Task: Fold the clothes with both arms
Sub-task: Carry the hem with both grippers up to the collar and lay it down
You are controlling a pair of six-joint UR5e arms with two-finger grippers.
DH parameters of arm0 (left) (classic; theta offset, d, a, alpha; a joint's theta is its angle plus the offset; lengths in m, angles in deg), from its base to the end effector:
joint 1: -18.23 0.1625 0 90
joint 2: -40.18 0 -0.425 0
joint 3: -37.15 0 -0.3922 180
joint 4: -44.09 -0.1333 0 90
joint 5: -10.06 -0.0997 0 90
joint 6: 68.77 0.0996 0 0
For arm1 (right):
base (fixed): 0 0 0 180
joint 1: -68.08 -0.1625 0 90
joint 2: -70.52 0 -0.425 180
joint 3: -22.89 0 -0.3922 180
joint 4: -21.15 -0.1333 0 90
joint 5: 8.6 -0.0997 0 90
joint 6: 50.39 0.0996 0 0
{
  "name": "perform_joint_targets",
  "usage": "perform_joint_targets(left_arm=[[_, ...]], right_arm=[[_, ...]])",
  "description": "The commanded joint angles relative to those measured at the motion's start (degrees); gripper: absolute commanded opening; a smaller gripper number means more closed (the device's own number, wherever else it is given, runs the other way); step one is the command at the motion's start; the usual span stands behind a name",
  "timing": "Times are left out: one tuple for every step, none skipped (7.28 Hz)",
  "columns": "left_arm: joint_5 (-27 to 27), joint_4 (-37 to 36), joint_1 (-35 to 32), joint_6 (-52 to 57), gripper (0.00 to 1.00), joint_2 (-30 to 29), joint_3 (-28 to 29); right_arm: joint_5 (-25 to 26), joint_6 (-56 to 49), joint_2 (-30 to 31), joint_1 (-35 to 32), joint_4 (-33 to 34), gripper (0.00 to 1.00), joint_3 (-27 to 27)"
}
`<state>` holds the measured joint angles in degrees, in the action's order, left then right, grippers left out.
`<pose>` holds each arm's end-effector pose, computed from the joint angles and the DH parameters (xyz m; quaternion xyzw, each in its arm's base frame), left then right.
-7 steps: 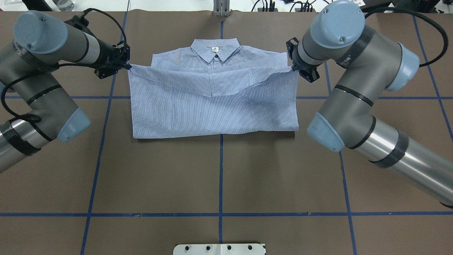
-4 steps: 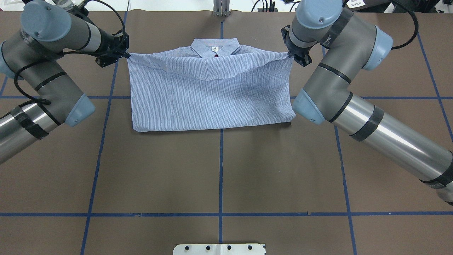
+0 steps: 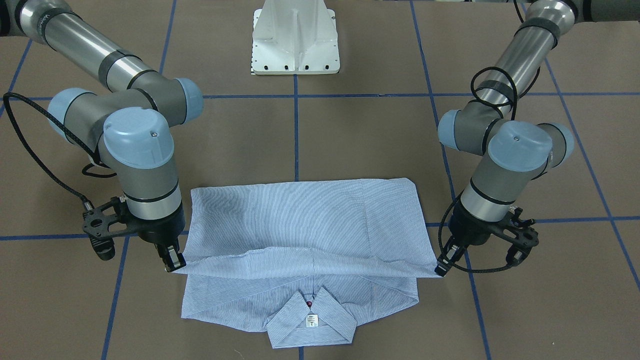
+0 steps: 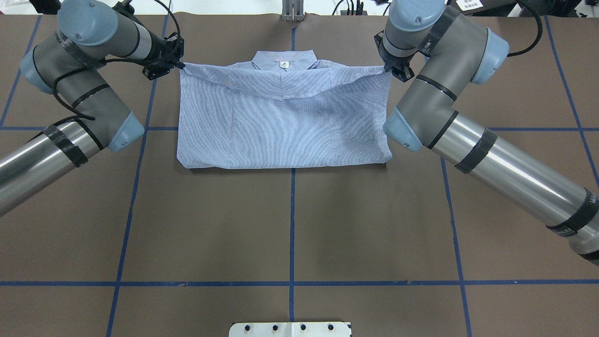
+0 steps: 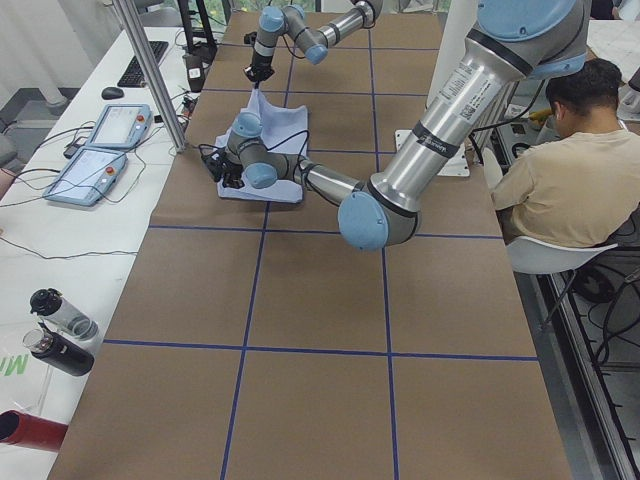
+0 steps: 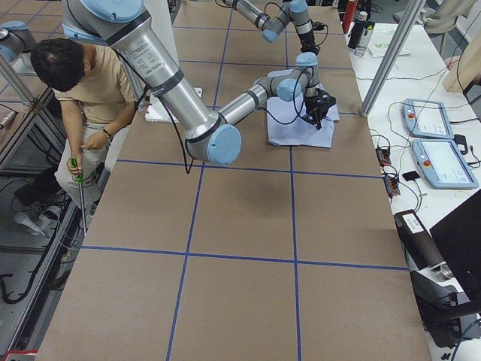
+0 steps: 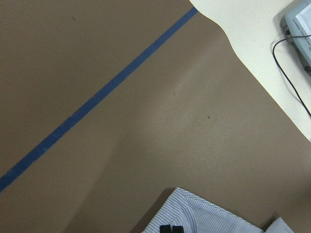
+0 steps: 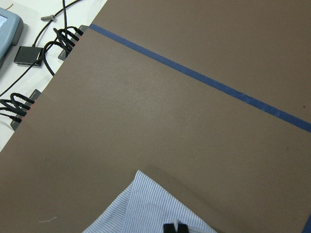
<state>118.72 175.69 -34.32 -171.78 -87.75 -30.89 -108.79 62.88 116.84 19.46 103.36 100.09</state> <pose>0.3886 -0.6741 0.3563 0.0270 0.4952 -0.4026 0.7694 -0.4217 -0.6536 0.2828 -0.0094 -0.3401 0.5279 0.7782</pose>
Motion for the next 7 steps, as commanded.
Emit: perform_joint_targets(left_arm=[[-0.03,3.91,0.00,0.00,0.00,-1.19,4.39],[-0.03,4.27,0.08,0.00,0.00,-1.28,4.76],[-0.03,4.28,0.08,0.09,0.00,-1.45,5.02],[-0.12,4.63,0.08,0.09,0.00,-1.71,5.63],[-0.64,5.06,0.08,0.09,0.07,-1.89,6.34],[-0.82,5.07,0.17,0.00,0.17,-2.33,6.87],[-0.82,5.24,0.17,0.00,0.28,-2.42,6.96]], right_arm=[[0.09,-0.07,-1.84,0.11,-3.25,0.00,-4.75],[0.09,-0.16,-1.93,0.19,-4.07,0.00,-6.00],[0.09,-0.33,-1.93,0.28,-4.16,0.00,-6.79],[0.09,-0.34,-2.46,0.28,-4.25,0.08,-7.50],[0.09,-0.42,-2.72,0.37,-4.25,0.22,-8.11],[0.09,-0.42,-3.42,0.28,-4.25,0.34,-8.81],[0.09,-0.42,-4.04,0.28,-4.25,0.43,-9.60]])
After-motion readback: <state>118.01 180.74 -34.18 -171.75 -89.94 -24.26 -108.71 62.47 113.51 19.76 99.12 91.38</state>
